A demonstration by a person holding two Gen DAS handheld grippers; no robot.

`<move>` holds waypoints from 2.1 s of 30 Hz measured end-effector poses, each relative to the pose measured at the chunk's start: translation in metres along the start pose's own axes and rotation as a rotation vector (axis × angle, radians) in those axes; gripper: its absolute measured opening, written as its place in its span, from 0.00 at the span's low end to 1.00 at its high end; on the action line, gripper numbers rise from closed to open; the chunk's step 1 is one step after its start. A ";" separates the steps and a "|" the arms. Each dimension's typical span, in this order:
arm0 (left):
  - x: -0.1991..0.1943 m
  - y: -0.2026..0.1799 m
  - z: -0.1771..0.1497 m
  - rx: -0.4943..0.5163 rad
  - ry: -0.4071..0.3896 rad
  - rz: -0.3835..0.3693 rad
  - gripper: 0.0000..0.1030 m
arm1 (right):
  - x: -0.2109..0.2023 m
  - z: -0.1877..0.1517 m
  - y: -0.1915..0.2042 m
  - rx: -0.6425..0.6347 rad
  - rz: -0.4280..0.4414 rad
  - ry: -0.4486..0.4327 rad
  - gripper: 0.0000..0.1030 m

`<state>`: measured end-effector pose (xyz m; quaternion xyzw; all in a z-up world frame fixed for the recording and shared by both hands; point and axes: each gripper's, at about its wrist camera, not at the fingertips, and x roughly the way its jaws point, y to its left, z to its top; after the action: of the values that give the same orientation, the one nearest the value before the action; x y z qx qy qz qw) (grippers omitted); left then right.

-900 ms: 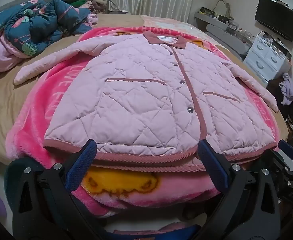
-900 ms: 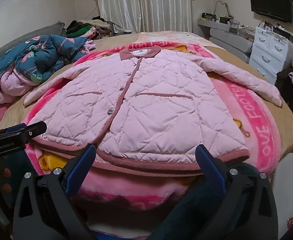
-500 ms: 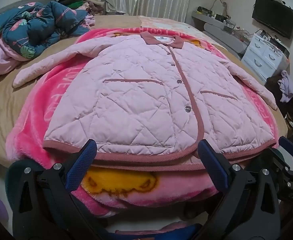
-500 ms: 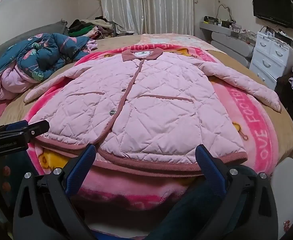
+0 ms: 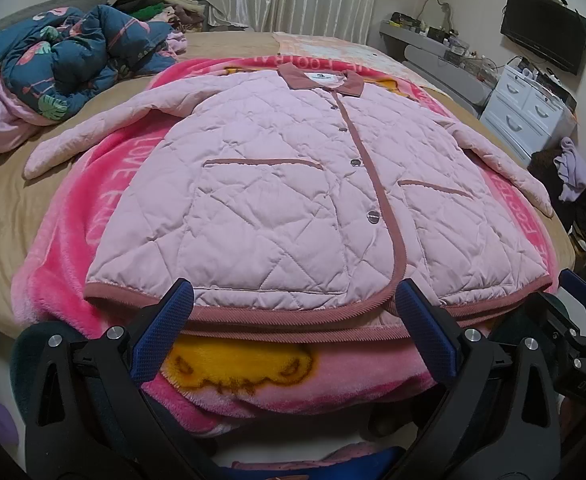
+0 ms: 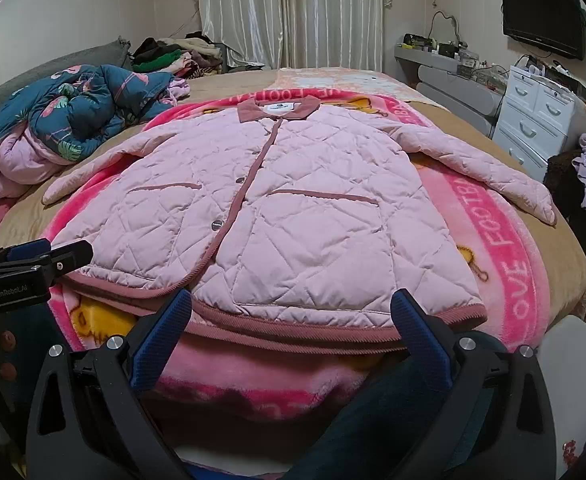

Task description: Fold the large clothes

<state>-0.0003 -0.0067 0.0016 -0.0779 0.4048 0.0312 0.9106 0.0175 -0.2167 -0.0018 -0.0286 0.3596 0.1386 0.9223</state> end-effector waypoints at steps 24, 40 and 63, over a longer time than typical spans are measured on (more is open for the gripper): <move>0.001 -0.002 -0.002 0.001 -0.006 0.006 0.92 | -0.001 0.000 -0.001 0.007 0.006 -0.003 0.96; 0.006 -0.003 -0.002 0.002 0.014 -0.009 0.92 | 0.001 0.003 0.001 0.012 0.014 0.002 0.96; 0.032 -0.004 0.022 0.010 0.014 -0.019 0.92 | 0.025 0.022 -0.013 0.035 0.016 0.017 0.96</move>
<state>0.0379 -0.0075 -0.0068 -0.0775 0.4105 0.0199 0.9084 0.0536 -0.2199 -0.0029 -0.0110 0.3698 0.1395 0.9185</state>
